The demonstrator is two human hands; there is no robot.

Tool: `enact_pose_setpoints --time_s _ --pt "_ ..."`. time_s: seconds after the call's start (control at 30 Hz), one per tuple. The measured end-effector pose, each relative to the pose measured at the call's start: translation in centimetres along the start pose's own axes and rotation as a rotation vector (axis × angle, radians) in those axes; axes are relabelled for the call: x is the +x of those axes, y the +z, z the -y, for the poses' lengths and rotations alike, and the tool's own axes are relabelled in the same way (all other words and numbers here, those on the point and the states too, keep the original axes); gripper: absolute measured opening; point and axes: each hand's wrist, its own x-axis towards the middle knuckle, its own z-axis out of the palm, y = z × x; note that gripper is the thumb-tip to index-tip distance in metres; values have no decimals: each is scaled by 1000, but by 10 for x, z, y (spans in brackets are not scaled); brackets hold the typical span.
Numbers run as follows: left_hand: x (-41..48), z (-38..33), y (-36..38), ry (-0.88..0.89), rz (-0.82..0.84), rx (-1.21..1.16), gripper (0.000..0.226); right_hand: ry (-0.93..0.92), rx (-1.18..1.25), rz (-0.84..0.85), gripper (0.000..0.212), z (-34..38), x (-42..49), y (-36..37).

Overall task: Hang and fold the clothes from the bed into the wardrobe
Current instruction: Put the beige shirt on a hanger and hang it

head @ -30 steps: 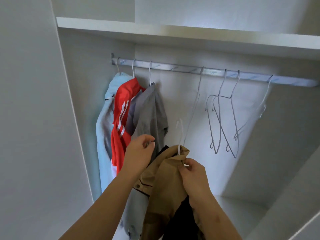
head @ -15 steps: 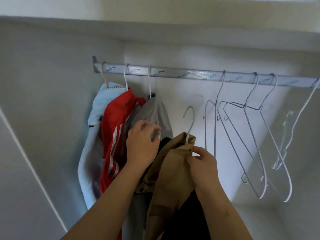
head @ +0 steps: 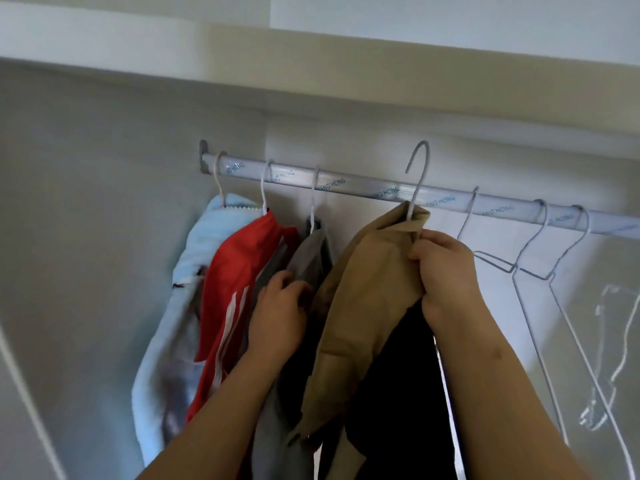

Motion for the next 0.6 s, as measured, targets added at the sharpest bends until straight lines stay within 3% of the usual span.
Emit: enact_pose_setpoints --time_s 0.23,0.37,0.6 --pt "4 8 2 -57 -72 -256 39 54 -294 71 28 -45 43 34" --pt "0 6 4 -131 -79 -443 36 -45 -413 57 31 -60 44 38" --pt "-9 3 8 -155 -33 -538 45 -119 -657 105 63 -96 5 30"
